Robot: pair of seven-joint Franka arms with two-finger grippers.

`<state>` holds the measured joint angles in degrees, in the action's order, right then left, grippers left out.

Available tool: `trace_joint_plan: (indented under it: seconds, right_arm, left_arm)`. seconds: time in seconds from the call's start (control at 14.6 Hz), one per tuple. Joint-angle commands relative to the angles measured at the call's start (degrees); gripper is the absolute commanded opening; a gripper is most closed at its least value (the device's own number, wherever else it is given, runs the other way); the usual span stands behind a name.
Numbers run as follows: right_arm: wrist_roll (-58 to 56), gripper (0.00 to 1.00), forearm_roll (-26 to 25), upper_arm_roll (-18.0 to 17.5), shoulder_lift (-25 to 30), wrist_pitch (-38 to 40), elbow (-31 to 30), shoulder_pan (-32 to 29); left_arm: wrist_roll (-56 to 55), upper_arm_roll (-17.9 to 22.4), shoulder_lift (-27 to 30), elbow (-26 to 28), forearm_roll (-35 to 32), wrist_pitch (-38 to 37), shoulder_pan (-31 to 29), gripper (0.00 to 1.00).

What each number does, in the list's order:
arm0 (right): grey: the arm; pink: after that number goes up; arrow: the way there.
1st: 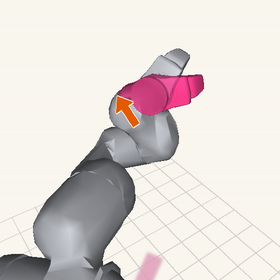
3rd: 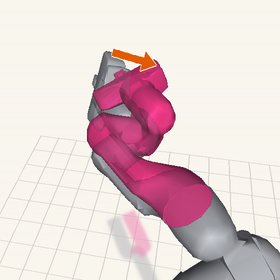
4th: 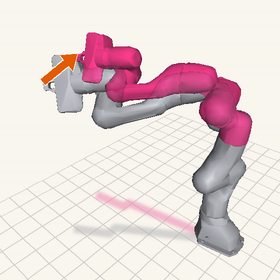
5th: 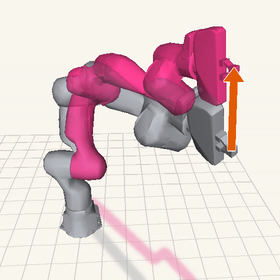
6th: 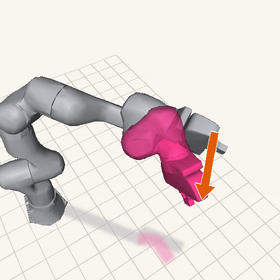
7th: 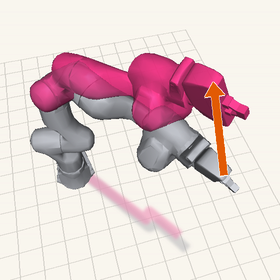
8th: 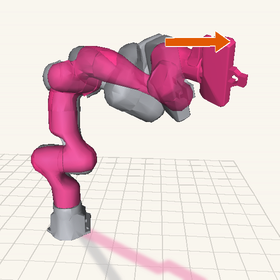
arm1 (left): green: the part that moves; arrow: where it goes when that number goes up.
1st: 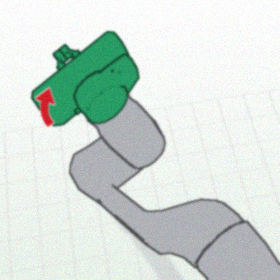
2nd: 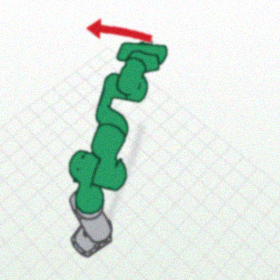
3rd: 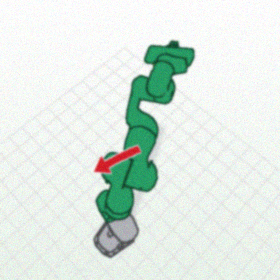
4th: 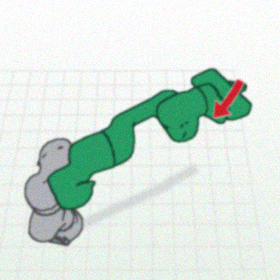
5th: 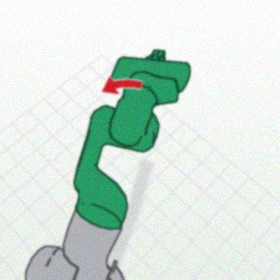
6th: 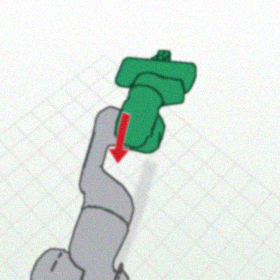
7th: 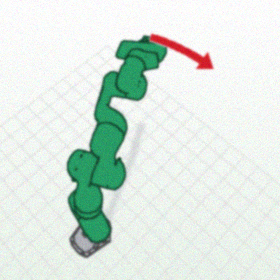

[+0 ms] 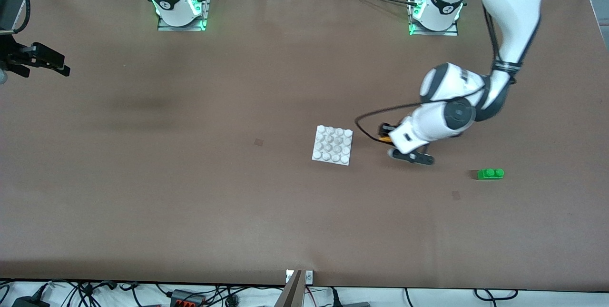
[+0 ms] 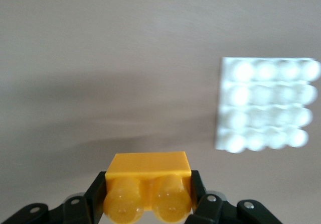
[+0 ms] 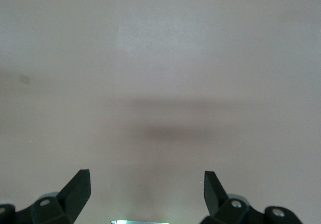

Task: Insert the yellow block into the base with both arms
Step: 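Carry the yellow brick with the left gripper over the white plate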

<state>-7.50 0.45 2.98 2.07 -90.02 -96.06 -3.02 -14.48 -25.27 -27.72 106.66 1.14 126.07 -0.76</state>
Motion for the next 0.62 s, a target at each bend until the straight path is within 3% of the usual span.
trace_joint_plan:
  seconds: [0.0, 0.27, 0.55]
  right_arm:
    - [-0.4, 1.0, -0.4, -0.2, -0.2, 0.7, 0.8, -0.7]
    - [0.2, 1.0, -0.5, -0.6, -0.2, 0.7, 0.8, -0.1]
    - [0.2, 1.0, -0.5, -0.6, -0.2, 0.7, 0.8, -0.1]
  left_arm:
    - [-6.9, -3.3, -1.8, -3.1, 0.4, -0.7, 1.5, 0.53]
    - [-10.0, -3.2, -6.5, -8.2, -0.8, 0.2, 5.9, 0.52]
    - [-11.4, -3.3, -10.2, -9.9, -7.4, 3.6, 9.3, 0.52]
